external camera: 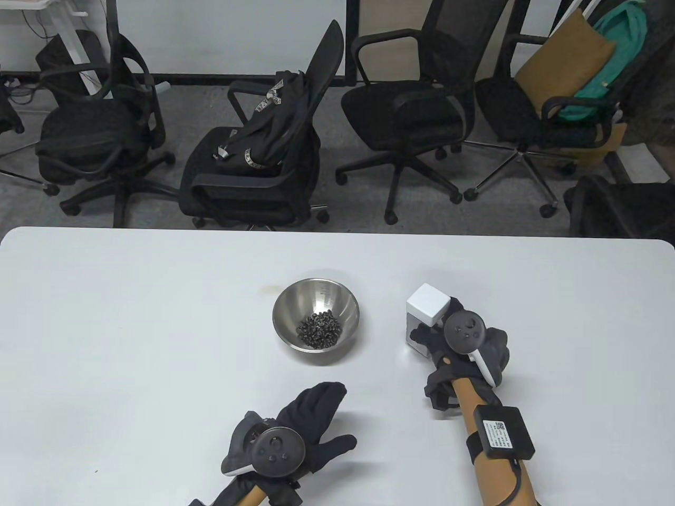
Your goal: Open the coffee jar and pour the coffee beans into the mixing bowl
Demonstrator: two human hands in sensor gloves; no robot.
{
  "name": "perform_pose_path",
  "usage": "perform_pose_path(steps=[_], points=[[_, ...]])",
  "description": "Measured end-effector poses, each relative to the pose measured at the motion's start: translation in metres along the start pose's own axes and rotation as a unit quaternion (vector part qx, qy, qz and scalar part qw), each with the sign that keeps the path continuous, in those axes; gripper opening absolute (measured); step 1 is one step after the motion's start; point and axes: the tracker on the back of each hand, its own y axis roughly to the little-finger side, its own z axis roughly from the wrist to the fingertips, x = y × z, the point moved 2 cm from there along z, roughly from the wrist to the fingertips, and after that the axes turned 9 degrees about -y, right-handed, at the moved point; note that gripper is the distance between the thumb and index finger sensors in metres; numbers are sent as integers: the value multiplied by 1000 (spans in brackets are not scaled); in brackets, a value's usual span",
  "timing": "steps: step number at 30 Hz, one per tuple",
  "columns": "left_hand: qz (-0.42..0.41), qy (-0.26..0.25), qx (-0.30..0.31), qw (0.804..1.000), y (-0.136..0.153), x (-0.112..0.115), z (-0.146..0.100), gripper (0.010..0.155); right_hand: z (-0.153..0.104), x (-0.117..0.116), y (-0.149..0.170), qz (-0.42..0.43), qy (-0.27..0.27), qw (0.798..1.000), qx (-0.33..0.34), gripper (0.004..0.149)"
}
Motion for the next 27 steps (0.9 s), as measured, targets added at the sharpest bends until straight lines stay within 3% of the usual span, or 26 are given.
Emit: perform_pose_path(steps=[10, 14, 20, 27], points=[[-7, 7, -9, 1000, 3, -1, 0, 85, 17, -11, 9, 24, -32, 999, -5, 97], [-10, 11, -17, 1000, 6, -1, 0, 84, 12, -10, 12, 65, -48, 997, -1, 99], [-10, 11, -20, 1000, 6, -3, -1, 84, -24, 3, 8, 75, -55, 995, 33, 99], [-4, 12, -24, 1000, 10, -4, -1, 83, -88, 23, -11, 30, -31, 987, 153, 77]])
